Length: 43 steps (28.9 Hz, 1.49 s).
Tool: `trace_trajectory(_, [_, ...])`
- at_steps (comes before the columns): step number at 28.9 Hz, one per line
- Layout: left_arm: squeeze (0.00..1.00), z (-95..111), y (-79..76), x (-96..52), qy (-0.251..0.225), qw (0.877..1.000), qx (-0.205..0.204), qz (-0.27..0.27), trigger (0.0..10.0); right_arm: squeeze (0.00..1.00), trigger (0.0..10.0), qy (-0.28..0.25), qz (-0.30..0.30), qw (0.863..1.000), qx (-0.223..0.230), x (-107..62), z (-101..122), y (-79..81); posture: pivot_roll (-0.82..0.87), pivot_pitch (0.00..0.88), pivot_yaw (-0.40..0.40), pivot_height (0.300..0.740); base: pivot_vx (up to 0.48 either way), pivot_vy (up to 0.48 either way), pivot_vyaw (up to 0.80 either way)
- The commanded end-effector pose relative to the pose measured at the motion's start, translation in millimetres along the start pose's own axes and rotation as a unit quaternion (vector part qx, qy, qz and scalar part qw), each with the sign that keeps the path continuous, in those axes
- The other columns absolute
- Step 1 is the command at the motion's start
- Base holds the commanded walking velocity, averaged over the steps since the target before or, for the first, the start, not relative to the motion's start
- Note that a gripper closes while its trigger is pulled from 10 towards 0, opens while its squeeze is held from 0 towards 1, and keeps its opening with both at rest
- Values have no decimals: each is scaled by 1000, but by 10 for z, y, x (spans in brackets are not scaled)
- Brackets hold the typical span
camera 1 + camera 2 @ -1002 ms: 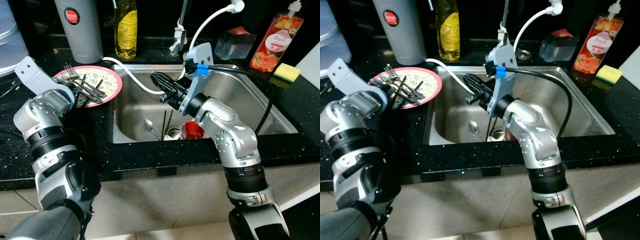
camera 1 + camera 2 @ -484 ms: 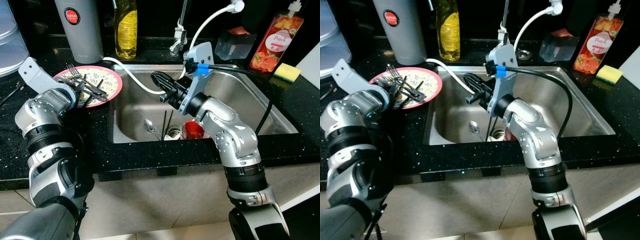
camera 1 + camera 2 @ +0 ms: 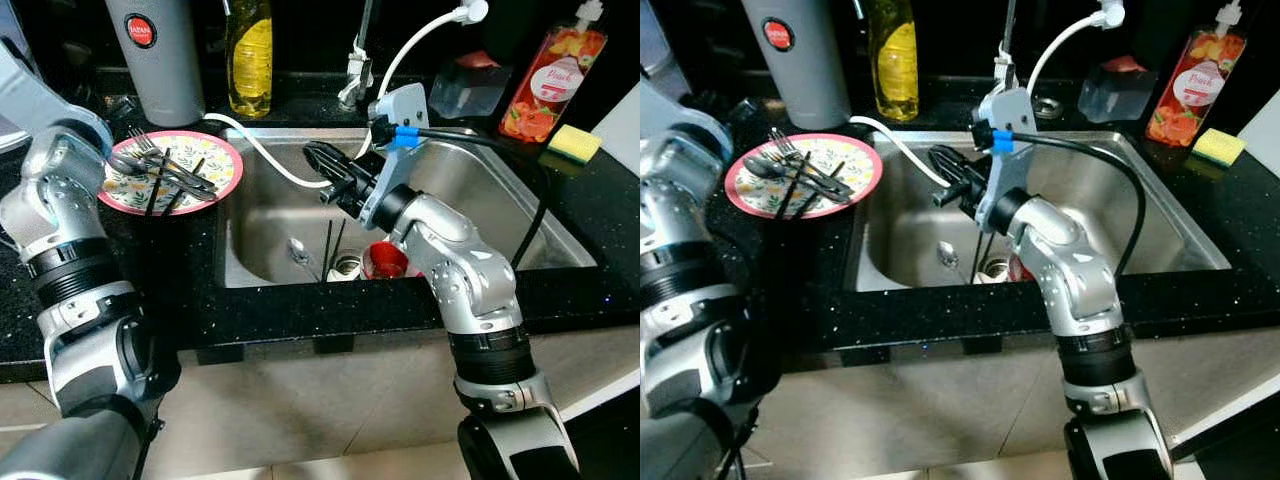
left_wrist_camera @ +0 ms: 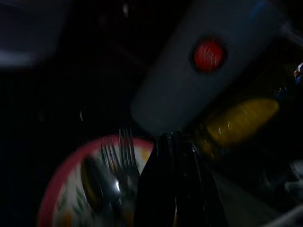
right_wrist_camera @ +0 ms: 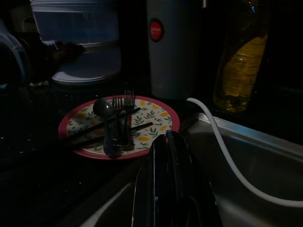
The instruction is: Kitchen organization
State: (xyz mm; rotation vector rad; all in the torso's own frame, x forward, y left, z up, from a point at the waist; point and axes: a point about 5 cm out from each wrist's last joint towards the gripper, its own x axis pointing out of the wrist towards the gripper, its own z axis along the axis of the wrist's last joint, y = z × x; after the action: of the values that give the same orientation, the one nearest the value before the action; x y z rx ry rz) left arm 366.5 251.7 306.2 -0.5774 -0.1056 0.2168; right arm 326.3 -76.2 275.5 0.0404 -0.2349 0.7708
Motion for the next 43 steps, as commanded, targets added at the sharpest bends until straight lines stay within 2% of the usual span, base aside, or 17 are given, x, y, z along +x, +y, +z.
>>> trace_trajectory(1, [0, -156, 48, 37, 48, 999, -17, 20, 10000, 0, 10000, -6, -1, 1000, -3, -2, 43, -19, 77, 38, -52, 740, 0, 0, 0])
trace_trajectory(2, [1000, -218, 81, 51, 61, 997, -25, 30, 10000, 0, 10000, -6, 0, 1000, -3, 2, 45, -15, 77, 38, -52, 740, 0, 0, 0])
trace_trajectory(3, [1000, -218, 81, 51, 61, 997, -25, 30, 10000, 0, 10000, -6, 0, 1000, -3, 2, 45, -15, 77, 38, -52, 740, 0, 0, 0])
trace_trajectory(7, [1000, -445, 183, 104, 97, 992, -47, 67, 10000, 0, 10000, -5, 3, 1000, -4, 3, 41, -10, 73, 32, -56, 740, 0, 0, 0])
trace_trajectory(11, [1000, -550, 163, 131, 120, 988, -67, 73, 10000, 0, 10000, -4, 4, 1000, -4, -1, 34, -3, 71, 23, -57, 740, 0, 0, 0])
trace_trajectory(12, [0, -578, 137, 137, 130, 986, -74, 70, 10000, 0, 10000, -4, 5, 1000, -4, -2, 32, 0, 70, 21, -56, 740, 0, 0, 0])
trace_trajectory(19, [0, -721, 68, 165, 173, 977, -107, 66, 10000, 0, 10000, -4, 4, 1000, -4, 1, 30, 4, 69, 16, -52, 740, 0, 0, 0])
trace_trajectory(20, [0, -751, 76, 187, 180, 973, -125, 68, 10000, 0, 10000, -5, 5, 1000, -4, 4, 31, 6, 70, 16, -52, 740, 0, 0, 0])
trace_trajectory(25, [0, -799, 82, 209, 195, 967, -148, 72, 10000, 0, 10000, -4, 8, 1000, -4, 11, 25, 13, 70, 13, -54, 740, 0, 0, 0])
trace_trajectory(29, [0, -860, 105, 224, 206, 960, -164, 95, 10000, 0, 10000, -2, 11, 1000, -8, 13, 25, 6, 60, 4, -51, 740, 0, 0, 0])
trace_trajectory(33, [0, -863, 105, 235, 206, 958, -175, 95, 10000, 0, 10000, -3, 9, 1000, -9, 13, 30, 0, 54, 2, -50, 740, 0, 0, 0])
trace_trajectory(34, [0, -867, 124, 246, 208, 957, -178, 98, 7294, 0, 10000, -3, 10, 1000, -9, 12, 31, 0, 54, 2, -50, 740, 0, 0, 0])
trace_trajectory(35, [0, -867, 124, 246, 208, 957, -178, 98, 7294, 0, 10000, -3, 10, 1000, -9, 12, 31, 0, 54, 2, -50, 740, 0, 0, 0])
trace_trajectory(36, [0, -880, 165, 254, 212, 954, -183, 108, 1647, 0, 10000, -3, 9, 1000, -9, 16, 30, -2, 54, 2, -50, 740, 0, 0, 0])
trace_trajectory(37, [0, -878, 183, 258, 211, 953, -185, 110, 0, 0, 10000, -3, 9, 1000, -9, 15, 31, -3, 54, 2, -50, 740, 0, 0, 0])
trace_trajectory(43, [0, -824, 281, 272, 204, 952, -189, 126, 0, 0, 10000, -4, 5, 1000, -9, 7, 40, -16, 50, 1, -49, 740, 0, 0, 0])
